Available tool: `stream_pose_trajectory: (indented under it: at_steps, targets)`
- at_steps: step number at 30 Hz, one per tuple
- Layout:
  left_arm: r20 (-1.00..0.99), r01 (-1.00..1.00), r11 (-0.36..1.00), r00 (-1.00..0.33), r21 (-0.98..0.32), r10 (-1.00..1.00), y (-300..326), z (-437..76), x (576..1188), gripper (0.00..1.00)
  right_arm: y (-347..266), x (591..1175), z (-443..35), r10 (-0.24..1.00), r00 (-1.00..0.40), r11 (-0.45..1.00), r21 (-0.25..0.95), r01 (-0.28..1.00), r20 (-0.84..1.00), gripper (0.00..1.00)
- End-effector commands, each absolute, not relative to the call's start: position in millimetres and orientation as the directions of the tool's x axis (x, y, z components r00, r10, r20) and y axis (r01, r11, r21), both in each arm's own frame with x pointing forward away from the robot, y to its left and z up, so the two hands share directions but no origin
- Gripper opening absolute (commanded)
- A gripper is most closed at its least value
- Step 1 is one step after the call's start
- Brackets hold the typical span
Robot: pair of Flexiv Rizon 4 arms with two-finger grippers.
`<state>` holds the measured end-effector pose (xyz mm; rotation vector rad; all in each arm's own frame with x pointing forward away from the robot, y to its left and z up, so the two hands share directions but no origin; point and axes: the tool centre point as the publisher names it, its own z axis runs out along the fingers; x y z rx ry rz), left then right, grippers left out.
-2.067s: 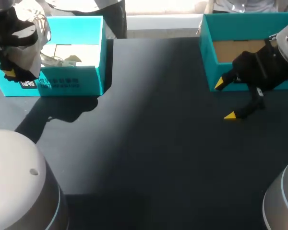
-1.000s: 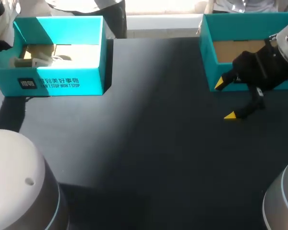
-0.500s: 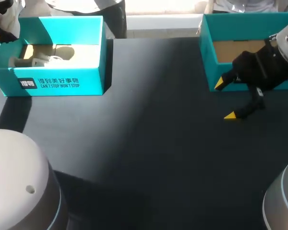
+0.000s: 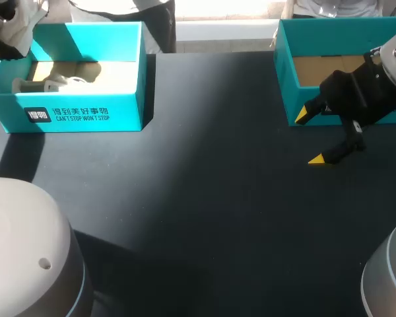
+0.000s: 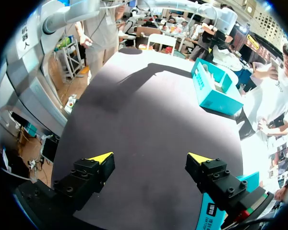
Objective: Take the shoe out of the shoebox, open the shoe tongue, remove and reinsert the insole, then place the shoe into the shoebox
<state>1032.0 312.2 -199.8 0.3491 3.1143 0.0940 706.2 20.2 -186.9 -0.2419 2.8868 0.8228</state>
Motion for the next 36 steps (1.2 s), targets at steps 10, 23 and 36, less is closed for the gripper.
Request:
stream_pose_trajectory:
  at_steps: [10,23,36]
  targets:
    - [0.244,0.994,0.051,-0.073,0.097,0.967,338.4,-186.4,1056.4,0.0,20.8,707.4,-187.6,-0.119,-0.979,0.839,0.51,-0.189,-0.166,1.0]
    - [0.298,0.958,-0.218,0.157,0.184,0.942,347.1,-185.7,1064.7,0.0,20.8,707.4,-187.6,-0.119,-0.979,0.839,0.51,-0.189,-0.166,1.0]
    - [0.297,0.961,-0.201,0.139,0.191,0.945,344.7,-186.5,1067.6,0.0,20.8,707.4,-187.6,-0.119,-0.979,0.839,0.51,-0.189,-0.166,1.0]
